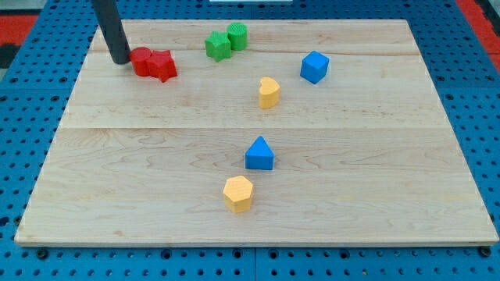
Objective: Push red blocks slightly towards right
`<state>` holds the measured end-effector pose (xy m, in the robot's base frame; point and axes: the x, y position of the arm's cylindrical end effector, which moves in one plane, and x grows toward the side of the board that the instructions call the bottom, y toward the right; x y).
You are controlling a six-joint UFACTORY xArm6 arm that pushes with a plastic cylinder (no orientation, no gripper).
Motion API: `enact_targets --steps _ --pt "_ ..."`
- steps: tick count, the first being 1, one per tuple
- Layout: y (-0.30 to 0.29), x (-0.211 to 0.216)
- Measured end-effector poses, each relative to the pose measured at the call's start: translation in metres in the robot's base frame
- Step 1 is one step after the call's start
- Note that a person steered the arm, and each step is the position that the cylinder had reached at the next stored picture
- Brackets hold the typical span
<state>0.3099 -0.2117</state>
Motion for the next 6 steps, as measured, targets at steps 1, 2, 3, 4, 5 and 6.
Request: enact_targets --steps 1,2,3,4,5,6 --pt "0.015 0.022" --pt "0.058 0.021" --pt "0.059 0.0" --pt "0.083 -0.003" --pt "0.126 0.0" --pt "0.162 0.0"
